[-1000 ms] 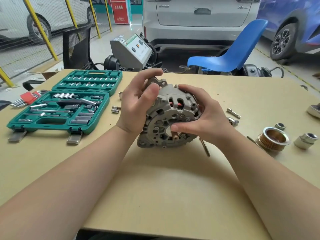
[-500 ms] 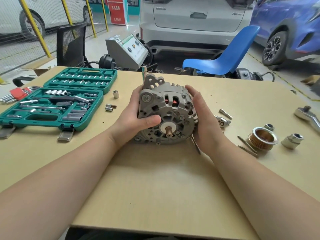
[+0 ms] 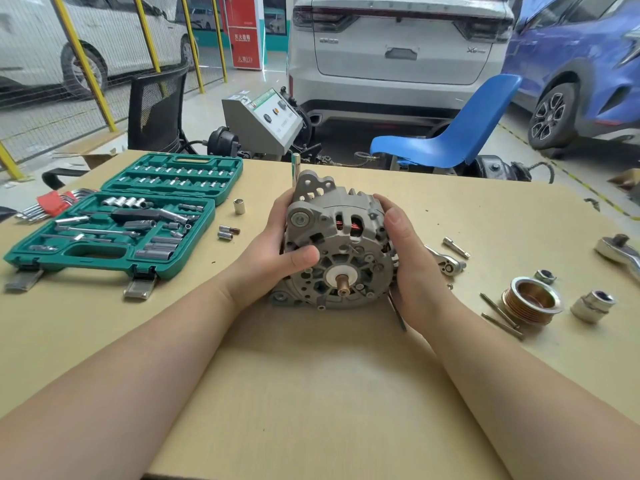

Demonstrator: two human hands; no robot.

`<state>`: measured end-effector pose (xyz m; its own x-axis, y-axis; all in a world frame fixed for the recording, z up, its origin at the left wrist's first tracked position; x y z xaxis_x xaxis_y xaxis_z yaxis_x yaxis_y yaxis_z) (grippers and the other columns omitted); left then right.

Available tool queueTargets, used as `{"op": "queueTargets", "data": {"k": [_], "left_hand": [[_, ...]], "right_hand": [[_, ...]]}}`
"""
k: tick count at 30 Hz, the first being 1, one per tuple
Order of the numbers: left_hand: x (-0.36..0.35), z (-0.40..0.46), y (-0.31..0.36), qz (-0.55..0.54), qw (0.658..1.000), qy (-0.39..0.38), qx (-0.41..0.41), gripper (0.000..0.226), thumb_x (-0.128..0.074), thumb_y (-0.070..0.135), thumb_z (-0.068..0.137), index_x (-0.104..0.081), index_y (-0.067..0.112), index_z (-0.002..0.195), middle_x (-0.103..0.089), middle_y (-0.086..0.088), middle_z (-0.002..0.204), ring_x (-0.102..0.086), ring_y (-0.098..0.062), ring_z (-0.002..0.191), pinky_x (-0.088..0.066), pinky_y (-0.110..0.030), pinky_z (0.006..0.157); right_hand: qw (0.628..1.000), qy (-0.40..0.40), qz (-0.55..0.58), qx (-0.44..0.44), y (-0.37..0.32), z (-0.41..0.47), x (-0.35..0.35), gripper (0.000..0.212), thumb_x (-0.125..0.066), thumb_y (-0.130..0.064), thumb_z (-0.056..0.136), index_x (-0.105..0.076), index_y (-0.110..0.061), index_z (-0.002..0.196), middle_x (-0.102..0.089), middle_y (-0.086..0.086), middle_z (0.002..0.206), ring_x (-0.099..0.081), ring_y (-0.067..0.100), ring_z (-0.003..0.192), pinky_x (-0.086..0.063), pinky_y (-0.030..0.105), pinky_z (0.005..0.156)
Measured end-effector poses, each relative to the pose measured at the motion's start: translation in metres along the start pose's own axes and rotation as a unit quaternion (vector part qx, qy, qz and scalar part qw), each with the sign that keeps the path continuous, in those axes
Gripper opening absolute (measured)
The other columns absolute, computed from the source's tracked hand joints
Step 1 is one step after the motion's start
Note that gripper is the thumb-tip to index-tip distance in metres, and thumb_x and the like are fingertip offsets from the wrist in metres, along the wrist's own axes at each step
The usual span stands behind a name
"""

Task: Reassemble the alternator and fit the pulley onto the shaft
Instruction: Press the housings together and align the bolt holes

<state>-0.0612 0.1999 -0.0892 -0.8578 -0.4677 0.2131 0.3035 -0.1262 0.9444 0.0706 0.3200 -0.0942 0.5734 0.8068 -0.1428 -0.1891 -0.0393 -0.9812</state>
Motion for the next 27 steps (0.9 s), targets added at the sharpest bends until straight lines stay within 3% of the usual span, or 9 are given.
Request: {"op": "queueTargets", "data": {"k": [6,9,12,14,17,20,24,27], "left_hand": [[-0.001,0.003,-0.001,0.010,0.999,-0.035,-0.024,0.124,-0.096,0.060,0.065,-0.017,0.049,0.161,-0.056,0.012,0.154,-0.057,-0.018,0.143,-0.051,-0.043,0.114],[0.002,0.004,-0.005,0.026,0.999,-0.030,-0.033,0.122,-0.096,0.036,0.067,-0.019,0.051,0.160,-0.057,0.013,0.152,-0.058,-0.017,0.141,-0.053,-0.040,0.112],[0.009,0.003,-0.002,0.038,0.998,0.013,-0.043,0.112,-0.095,0.044,0.064,-0.030,0.050,0.155,-0.064,0.014,0.144,-0.062,-0.013,0.136,-0.053,-0.036,0.107],[0.009,0.001,0.002,0.033,0.998,0.033,-0.045,0.102,-0.094,0.045,0.064,-0.037,0.052,0.148,-0.068,0.013,0.138,-0.065,-0.012,0.130,-0.055,-0.028,0.100],[0.012,0.000,0.006,0.033,0.997,0.057,-0.040,0.092,-0.095,0.049,0.062,-0.046,0.057,0.140,-0.072,0.011,0.130,-0.069,-0.015,0.124,-0.056,-0.026,0.095],[0.015,-0.002,0.007,-0.001,0.998,0.066,-0.020,0.092,-0.095,0.064,0.061,-0.051,0.047,0.141,-0.075,0.002,0.127,-0.073,-0.024,0.119,-0.060,-0.045,0.096],[0.008,0.000,0.004,-0.046,0.997,0.048,0.037,0.090,-0.093,0.067,0.063,-0.056,0.037,0.139,-0.076,-0.009,0.126,-0.076,-0.033,0.111,-0.062,-0.061,0.092],[0.005,0.000,0.004,-0.064,0.995,0.042,0.063,0.092,-0.094,0.060,0.065,-0.054,0.031,0.142,-0.075,-0.012,0.128,-0.076,-0.036,0.112,-0.059,-0.063,0.097]], "right_hand": [[1.000,-0.006,-0.008,-0.009,0.001,0.003,-0.002,0.065,-0.059,-0.066,0.093,-0.048,-0.036,0.150,-0.064,0.000,0.144,-0.065,0.025,0.129,-0.054,0.053,0.105],[0.995,-0.047,-0.090,-0.018,-0.003,0.013,0.000,0.055,-0.056,-0.032,0.105,-0.039,-0.030,0.157,-0.064,-0.001,0.140,-0.070,0.009,0.116,-0.060,0.029,0.091],[0.987,-0.123,-0.100,-0.012,0.000,0.003,-0.003,0.102,-0.087,-0.017,0.077,-0.029,-0.036,0.159,-0.057,-0.004,0.149,-0.065,0.020,0.130,-0.059,0.035,0.098],[0.989,-0.117,-0.091,0.005,-0.001,-0.001,-0.002,0.114,-0.094,-0.016,0.067,-0.029,-0.031,0.160,-0.061,-0.005,0.146,-0.065,0.023,0.130,-0.059,0.040,0.098],[0.991,-0.090,-0.089,0.034,-0.007,0.003,-0.005,0.110,-0.094,-0.013,0.068,-0.034,-0.027,0.160,-0.067,-0.001,0.139,-0.068,0.025,0.126,-0.058,0.048,0.100],[0.995,-0.080,-0.057,0.011,-0.009,0.004,-0.003,0.106,-0.095,-0.018,0.066,-0.041,-0.025,0.158,-0.073,0.003,0.131,-0.072,0.028,0.118,-0.061,0.043,0.095],[0.993,-0.109,-0.040,-0.005,-0.015,0.002,-0.009,0.057,-0.088,-0.024,0.079,-0.067,-0.025,0.132,-0.077,0.011,0.122,-0.076,0.036,0.107,-0.064,0.045,0.085],[0.993,-0.107,-0.037,-0.016,-0.014,0.001,-0.008,0.050,-0.083,-0.023,0.083,-0.068,-0.026,0.131,-0.076,0.012,0.122,-0.075,0.037,0.108,-0.063,0.053,0.091]]}}
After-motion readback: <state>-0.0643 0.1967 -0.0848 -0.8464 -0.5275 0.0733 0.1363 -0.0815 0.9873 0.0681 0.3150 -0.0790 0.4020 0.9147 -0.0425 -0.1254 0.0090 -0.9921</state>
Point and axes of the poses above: each hand's wrist, its own z-axis towards the middle knuckle, its own x-axis out of the back of the hand, y = z × x, the point moved 10 cm from there along z, towards the middle knuckle
